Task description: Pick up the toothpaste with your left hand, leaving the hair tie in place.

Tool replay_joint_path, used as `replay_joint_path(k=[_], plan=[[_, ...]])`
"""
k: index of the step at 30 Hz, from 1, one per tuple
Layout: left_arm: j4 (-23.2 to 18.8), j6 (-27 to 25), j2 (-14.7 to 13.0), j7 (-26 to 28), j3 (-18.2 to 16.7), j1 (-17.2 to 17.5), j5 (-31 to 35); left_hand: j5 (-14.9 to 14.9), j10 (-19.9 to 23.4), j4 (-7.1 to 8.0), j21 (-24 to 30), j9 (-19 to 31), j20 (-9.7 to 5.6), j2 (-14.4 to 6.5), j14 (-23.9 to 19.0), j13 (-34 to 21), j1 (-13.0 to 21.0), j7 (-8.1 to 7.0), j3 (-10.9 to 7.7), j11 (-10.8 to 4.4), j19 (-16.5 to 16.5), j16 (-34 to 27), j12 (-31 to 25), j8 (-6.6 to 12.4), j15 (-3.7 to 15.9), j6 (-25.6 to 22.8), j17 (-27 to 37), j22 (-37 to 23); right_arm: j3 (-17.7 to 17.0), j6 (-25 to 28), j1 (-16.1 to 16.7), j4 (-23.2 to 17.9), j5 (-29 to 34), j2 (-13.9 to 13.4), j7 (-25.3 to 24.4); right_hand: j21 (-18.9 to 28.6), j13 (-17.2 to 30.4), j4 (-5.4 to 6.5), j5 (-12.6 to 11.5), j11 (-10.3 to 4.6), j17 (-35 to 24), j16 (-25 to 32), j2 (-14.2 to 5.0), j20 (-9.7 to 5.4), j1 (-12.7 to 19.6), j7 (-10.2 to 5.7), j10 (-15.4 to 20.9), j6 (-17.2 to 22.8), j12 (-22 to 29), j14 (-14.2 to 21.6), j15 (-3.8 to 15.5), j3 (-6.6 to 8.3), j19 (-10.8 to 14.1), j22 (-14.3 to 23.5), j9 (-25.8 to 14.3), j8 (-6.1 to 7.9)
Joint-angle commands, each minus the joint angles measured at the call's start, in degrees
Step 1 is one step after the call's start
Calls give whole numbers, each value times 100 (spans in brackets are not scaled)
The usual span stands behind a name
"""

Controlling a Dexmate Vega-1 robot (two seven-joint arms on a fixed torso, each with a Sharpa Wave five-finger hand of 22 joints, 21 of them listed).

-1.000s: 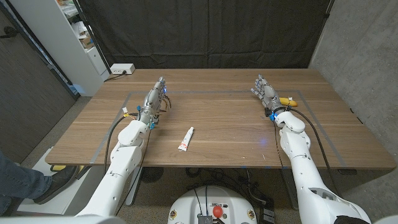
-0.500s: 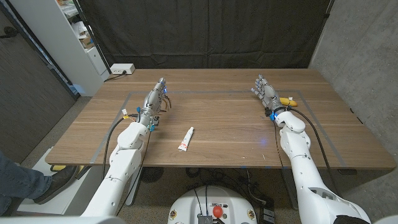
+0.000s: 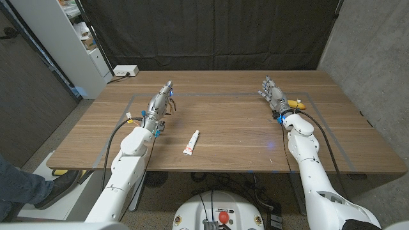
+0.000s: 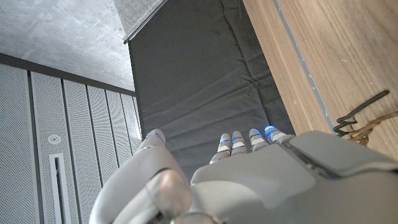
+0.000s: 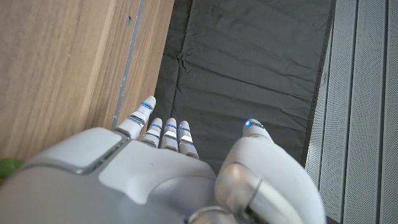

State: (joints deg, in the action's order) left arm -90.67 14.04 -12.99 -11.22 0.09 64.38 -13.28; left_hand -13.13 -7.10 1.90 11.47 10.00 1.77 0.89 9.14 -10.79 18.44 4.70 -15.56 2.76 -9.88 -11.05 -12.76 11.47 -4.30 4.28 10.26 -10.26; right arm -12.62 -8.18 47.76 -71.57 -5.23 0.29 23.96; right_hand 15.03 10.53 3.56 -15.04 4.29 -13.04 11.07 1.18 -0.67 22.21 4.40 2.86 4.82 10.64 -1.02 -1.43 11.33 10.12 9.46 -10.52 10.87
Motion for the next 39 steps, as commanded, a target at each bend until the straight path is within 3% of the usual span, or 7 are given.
replay_joint_path(k=[1, 39], plan=[[-174, 132, 32, 119, 5, 235, 133, 11, 37, -29, 25, 27, 32, -63, -30, -29, 20, 5, -5, 3, -340, -40, -33, 8, -6, -53, 23, -25, -20, -18, -5, 33, -11, -13, 47, -16, 27, -25, -21, 21, 2, 45, -59, -2, 11, 15, 14, 42, 53, 12, -19, 10, 59, 16, -23, 30], [-520, 668, 44, 20, -97, 826, 153, 78, 139, -114, 39, 25, 49, -121, -109, -32, 96, 12, -35, 19, -277, -30, -38, -2, -15, -151, 21, -26, 33, -79, -157, 137, 52, -1, 20, -109, 27, -42, -18, 31, 33, 51, -79, 13, -8, 7, 14, 44, 51, 15, -31, -7, 90, 17, -23, 28]])
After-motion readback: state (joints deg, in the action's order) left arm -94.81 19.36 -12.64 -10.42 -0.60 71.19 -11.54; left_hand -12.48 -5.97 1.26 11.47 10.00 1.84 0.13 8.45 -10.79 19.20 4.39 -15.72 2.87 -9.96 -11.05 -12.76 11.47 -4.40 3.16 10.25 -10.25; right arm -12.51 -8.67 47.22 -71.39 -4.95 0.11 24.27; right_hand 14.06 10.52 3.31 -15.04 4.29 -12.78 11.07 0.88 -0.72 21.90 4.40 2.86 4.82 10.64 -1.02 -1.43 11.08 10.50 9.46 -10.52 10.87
